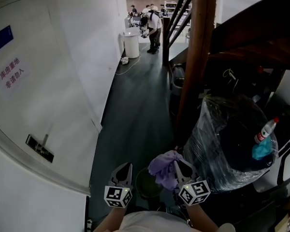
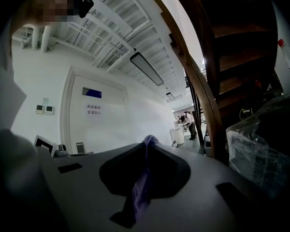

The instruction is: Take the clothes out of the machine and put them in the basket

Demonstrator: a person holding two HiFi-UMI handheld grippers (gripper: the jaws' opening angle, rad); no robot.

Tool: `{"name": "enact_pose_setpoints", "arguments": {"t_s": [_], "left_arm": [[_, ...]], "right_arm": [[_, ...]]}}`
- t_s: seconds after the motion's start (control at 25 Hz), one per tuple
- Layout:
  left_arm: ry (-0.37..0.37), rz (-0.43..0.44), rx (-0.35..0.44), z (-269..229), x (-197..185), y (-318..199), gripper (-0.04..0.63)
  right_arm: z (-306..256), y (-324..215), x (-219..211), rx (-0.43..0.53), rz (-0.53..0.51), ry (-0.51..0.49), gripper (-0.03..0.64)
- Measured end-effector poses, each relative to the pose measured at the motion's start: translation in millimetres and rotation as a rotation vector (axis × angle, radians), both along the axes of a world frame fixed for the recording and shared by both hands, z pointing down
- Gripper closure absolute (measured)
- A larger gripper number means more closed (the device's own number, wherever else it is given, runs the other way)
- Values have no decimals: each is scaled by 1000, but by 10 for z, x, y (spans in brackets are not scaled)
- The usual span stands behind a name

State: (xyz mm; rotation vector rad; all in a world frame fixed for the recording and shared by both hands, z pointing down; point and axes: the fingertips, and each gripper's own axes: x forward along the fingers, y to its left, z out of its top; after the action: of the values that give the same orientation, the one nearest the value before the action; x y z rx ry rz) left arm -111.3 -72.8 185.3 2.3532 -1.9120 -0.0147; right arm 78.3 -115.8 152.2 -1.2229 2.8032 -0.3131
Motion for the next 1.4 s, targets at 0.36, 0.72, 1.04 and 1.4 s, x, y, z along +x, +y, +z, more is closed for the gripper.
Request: {"name": "enact_pose_setpoints", "arguments": {"t_s": [0.36,0.72,1.04,1.4], "left_arm": [[28,7,-17,90,-73,-80,575],[15,100,-15,37,-412,-380,575],[16,142,-12,42,-777,-580,575],[28,157,-53,244,-973,-639,575]], "right_arm": [[9,-52,-92,-6,17,9,595],[-25,-186,-312,-2,125,-8,595],[-52,-312,-579,8,200,-7,595],[182,-379,-776,-37,215,30,595]]}}
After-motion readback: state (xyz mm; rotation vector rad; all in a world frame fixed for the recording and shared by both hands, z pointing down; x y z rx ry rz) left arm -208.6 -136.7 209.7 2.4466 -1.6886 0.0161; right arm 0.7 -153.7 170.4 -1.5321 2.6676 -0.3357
